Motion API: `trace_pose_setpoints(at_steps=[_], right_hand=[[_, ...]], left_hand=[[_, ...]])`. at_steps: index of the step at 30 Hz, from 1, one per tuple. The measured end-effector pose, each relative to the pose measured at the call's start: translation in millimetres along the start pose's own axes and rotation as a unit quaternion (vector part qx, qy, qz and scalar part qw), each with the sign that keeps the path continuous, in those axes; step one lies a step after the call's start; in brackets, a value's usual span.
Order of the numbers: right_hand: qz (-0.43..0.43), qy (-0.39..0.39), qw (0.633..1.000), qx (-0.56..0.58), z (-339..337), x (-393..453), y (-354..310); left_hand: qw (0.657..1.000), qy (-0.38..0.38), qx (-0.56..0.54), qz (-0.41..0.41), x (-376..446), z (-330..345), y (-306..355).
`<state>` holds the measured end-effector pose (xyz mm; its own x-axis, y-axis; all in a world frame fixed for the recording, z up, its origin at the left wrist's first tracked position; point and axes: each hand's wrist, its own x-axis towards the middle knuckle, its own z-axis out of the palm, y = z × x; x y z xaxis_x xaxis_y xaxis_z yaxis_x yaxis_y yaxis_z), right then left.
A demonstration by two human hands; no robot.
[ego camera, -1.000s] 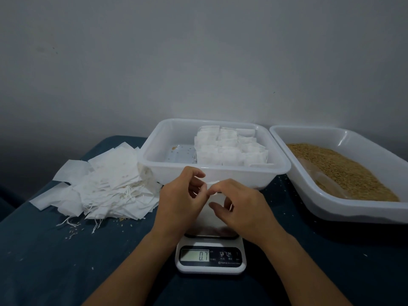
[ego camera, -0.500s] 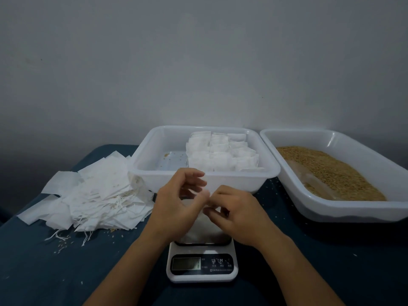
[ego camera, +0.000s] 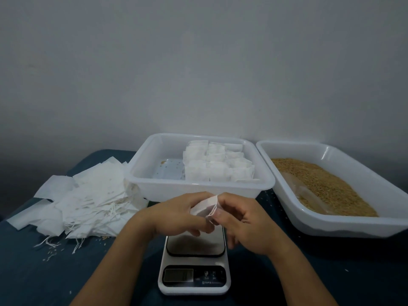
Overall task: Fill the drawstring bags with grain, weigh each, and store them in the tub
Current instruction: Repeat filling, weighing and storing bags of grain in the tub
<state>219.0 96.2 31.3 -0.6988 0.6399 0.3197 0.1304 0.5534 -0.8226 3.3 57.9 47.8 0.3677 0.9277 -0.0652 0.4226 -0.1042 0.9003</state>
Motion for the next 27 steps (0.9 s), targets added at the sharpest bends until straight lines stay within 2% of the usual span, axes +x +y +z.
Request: trace_pose_setpoints(at_steps=[7, 12, 14, 15, 16, 18, 19, 20, 21, 24, 27], right_hand=[[0.003, -0.011, 0.996, -0.084, 3, -1, -17], [0.000, 0.006, 0.989, -0.145, -2, 4, -32], [0.020, 0.044, 0.986, -0.159, -11, 6, -37], [0.042, 0.095, 0.980, -0.170, -19, 9, -35], [0.066, 0.164, 0.966, -0.190, -31, 11, -31], [0.109, 0.302, 0.915, -0.244, -64, 15, -13], [0.139, 0.343, 0.886, -0.279, -85, 15, 0], [0.185, 0.350, 0.861, -0.320, -108, 14, 14], [0.245, 0.324, 0.838, -0.365, -129, 11, 28], [0.415, 0.167, 0.758, -0.475, -174, -1, 60], [0.473, 0.048, 0.691, -0.545, -188, -7, 75]], left_hand=[[1.000, -0.005, 0.006, 0.016, -4, 3, -12], [0.998, 0.055, -0.015, 0.041, 0, 4, -19], [0.996, 0.079, -0.008, 0.040, 2, 5, -24], [0.995, 0.093, 0.000, 0.042, 2, 5, -27], [0.993, 0.108, 0.006, 0.044, 3, 6, -29], [0.989, 0.137, 0.006, 0.050, 3, 8, -33], [0.987, 0.150, 0.004, 0.054, 4, 10, -34], [0.985, 0.161, 0.005, 0.058, 5, 11, -35], [0.983, 0.173, 0.008, 0.062, 6, 12, -37], [0.978, 0.197, 0.022, 0.072, 10, 16, -40], [0.974, 0.206, 0.039, 0.082, 12, 19, -42]])
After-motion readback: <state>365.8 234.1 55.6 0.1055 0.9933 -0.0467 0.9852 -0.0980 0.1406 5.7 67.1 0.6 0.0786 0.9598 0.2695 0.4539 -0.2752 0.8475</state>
